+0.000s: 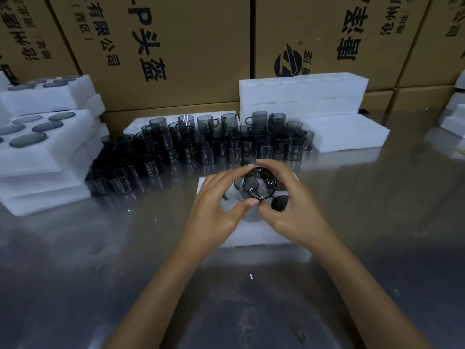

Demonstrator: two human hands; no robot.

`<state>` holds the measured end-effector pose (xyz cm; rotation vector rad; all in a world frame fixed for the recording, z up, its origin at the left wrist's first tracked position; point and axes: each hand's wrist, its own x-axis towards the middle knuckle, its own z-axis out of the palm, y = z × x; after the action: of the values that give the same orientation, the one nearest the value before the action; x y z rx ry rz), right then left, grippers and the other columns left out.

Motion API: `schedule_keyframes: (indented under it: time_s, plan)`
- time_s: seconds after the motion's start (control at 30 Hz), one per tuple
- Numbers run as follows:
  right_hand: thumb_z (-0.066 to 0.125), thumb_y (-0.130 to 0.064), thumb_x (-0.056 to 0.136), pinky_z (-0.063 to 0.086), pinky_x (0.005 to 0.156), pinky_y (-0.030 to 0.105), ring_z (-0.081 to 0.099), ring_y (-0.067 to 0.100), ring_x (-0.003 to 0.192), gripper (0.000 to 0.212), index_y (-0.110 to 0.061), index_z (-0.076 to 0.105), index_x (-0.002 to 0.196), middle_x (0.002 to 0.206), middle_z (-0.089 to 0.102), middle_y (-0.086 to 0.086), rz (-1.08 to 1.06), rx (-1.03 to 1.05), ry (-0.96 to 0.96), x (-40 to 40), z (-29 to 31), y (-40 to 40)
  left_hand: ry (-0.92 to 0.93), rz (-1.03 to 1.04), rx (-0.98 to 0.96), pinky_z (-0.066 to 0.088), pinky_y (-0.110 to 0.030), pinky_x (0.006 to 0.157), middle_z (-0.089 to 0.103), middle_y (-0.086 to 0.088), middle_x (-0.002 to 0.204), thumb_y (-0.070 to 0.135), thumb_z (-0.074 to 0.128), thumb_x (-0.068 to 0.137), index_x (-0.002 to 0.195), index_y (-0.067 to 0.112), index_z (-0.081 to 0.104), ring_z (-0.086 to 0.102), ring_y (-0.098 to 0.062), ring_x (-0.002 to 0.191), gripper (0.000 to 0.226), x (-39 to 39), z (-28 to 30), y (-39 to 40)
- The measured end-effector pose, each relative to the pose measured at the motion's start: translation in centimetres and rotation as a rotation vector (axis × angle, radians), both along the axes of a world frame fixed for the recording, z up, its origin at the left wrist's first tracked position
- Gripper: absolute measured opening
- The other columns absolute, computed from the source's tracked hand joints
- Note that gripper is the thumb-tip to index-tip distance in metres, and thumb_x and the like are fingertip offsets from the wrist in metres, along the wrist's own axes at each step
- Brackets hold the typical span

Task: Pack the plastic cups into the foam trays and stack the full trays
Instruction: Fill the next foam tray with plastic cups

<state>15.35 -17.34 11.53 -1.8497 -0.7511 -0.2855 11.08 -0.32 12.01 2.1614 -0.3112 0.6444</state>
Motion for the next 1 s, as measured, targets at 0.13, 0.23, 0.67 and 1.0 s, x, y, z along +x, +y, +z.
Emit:
schedule_keyframes:
  time_s: [0.13, 0.23, 0.67, 1.0]
  plan:
    - [0.064, -0.042, 0.071, 0.050, 0.100, 0.038, 0.060, 0.009, 0.118, 0.060, -0.033, 0.054, 0.129, 0.119, 0.064, -0.020, 0.025, -0.025, 0.084, 0.2, 0.1, -0.5, 0.045, 0.002, -0.008, 0.040, -0.012, 0.094, 0.058, 0.032, 0.113, 0.048, 0.073, 0.075, 0.128, 0.044, 0.056, 0.051, 0.000, 0.111, 0.056, 0.0, 0.2, 0.3]
    - [0.066, -0.043, 0.067, 0.050, 0.100, 0.042, 0.062, 0.008, 0.115, 0.059, -0.035, 0.057, 0.124, 0.117, 0.067, -0.014, 0.045, -0.059, 0.151, 0.4, 0.0, -0.8, 0.097, -0.008, -0.021, 0.038, -0.004, 0.087, 0.056, 0.034, 0.109, 0.056, 0.072, 0.067, 0.121, 0.049, 0.058, 0.053, -0.001, 0.104, 0.057, -0.1, 0.4, 0.7]
    - [0.066, -0.014, 0.088, 0.046, 0.104, 0.034, 0.056, 0.009, 0.119, 0.045, -0.037, 0.066, 0.126, 0.119, 0.067, -0.010, 0.067, -0.127, 0.186, 0.7, 0.5, -1.5, 0.180, -0.007, -0.020, 0.033, 0.001, 0.082, 0.068, 0.024, 0.096, 0.064, 0.074, 0.056, 0.103, 0.037, 0.069, 0.057, 0.008, 0.103, 0.055, 0.0, 0.6, 1.6]
    - [0.074, -0.028, 0.085, 0.041, 0.097, 0.012, 0.054, -0.005, 0.116, 0.040, -0.042, 0.067, 0.123, 0.121, 0.063, -0.014, 0.013, -0.250, 0.205, 1.1, 0.4, -2.1, 0.186, 0.008, 0.095, 0.032, 0.002, 0.085, 0.055, 0.043, 0.105, 0.048, 0.085, 0.062, 0.099, 0.049, 0.063, 0.051, 0.008, 0.108, 0.043, 0.0, 0.3, 1.9]
